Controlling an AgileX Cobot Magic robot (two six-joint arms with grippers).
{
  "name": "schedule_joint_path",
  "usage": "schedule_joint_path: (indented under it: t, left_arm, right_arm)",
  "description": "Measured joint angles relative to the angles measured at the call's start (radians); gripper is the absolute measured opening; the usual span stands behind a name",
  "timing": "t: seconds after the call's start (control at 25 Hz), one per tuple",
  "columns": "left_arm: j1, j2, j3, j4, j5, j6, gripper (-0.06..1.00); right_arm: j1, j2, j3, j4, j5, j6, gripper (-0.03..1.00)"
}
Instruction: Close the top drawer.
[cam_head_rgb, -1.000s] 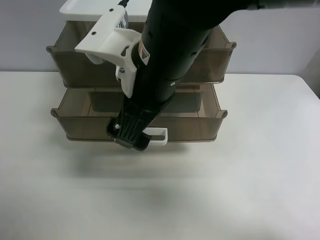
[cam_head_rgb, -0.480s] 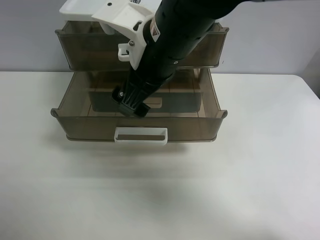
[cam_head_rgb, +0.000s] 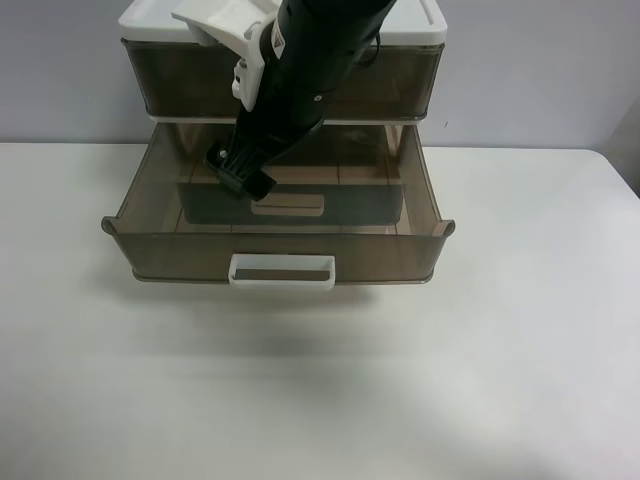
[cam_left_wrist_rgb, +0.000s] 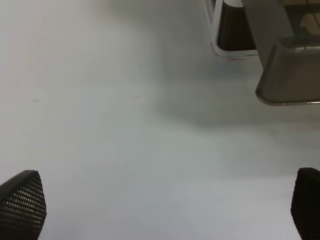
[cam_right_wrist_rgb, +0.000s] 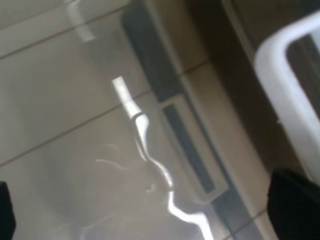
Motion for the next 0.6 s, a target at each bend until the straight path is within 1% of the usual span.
schedule_joint_path:
  t: [0.24,0.4,0.52,0.6]
  left_arm:
    - [0.0,0.0,0.0,0.0,0.0,0.0,0.99]
    - [0.0,0.0,0.0,0.0,0.0,0.0,0.99]
    - [0.0,0.0,0.0,0.0,0.0,0.0,0.99]
    - [0.0,0.0,0.0,0.0,0.0,0.0,0.99]
  right_arm:
    - [-0.034,0.005,-0.009,0.017,0.0,0.0,0.99]
    - [-0.034,0.001,-0.009,0.031,0.011,-0.013,0.99]
    - [-0.018,-0.041,-0.009,0.031,0.058,-0.03,0.99]
    - [0.005,-0.094,-0.009,0.032,0.126,-0.032,0.99]
